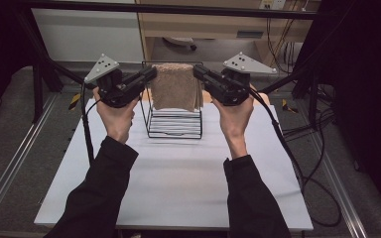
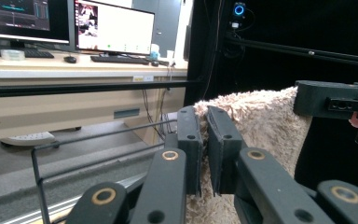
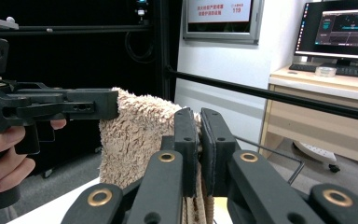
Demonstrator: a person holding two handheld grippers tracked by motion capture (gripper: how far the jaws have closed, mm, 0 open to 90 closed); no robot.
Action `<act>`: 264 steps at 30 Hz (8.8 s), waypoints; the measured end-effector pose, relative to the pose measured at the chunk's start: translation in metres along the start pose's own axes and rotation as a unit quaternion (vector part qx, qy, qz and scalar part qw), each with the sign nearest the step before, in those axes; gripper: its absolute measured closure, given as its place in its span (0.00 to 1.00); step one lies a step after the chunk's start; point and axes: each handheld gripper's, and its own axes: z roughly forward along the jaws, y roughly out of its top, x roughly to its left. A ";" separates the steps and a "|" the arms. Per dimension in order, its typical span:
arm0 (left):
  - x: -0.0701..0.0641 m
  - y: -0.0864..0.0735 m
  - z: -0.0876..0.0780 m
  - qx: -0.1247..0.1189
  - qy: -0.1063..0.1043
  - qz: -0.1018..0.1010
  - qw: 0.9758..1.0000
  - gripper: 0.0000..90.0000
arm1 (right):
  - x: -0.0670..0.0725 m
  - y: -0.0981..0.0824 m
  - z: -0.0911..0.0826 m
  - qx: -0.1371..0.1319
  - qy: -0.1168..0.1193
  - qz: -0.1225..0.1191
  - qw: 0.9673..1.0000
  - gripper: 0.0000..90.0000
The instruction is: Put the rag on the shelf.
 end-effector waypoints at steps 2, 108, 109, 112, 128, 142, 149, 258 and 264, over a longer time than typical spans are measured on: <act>0.001 0.003 0.001 -0.003 0.001 -0.001 1.000 0.93 | 0.000 0.002 0.001 -0.002 0.000 -0.001 1.000 0.96; 0.047 -0.015 0.042 0.041 0.018 0.027 0.999 0.93 | -0.039 -0.020 0.064 0.039 -0.006 0.003 0.999 0.95; 0.047 -0.015 0.041 0.041 0.017 0.027 0.999 0.93 | -0.039 -0.020 0.064 0.039 -0.006 0.003 0.999 0.95; 0.046 -0.015 0.038 0.044 0.014 0.031 0.998 0.93 | -0.035 -0.021 0.060 0.037 -0.001 -0.004 0.999 0.95; 0.038 -0.025 0.026 0.069 0.000 0.030 0.997 0.92 | -0.024 -0.034 0.044 0.055 0.011 -0.025 0.998 0.94; 0.035 -0.032 0.017 0.095 -0.002 0.025 0.995 0.84 | -0.019 -0.044 0.040 0.072 0.021 -0.032 0.997 0.94; 0.030 -0.015 0.006 0.081 0.000 0.015 0.997 0.83 | -0.019 -0.048 0.039 0.077 0.022 -0.030 0.996 0.94; 0.047 -0.153 -0.043 0.283 -0.015 0.018 0.959 0.16 | -0.057 -0.147 -0.043 0.205 0.059 0.058 0.975 0.06; 0.054 -0.175 -0.059 0.291 -0.011 0.007 0.957 0.12 | -0.065 -0.176 -0.058 0.229 0.051 0.068 0.970 0.01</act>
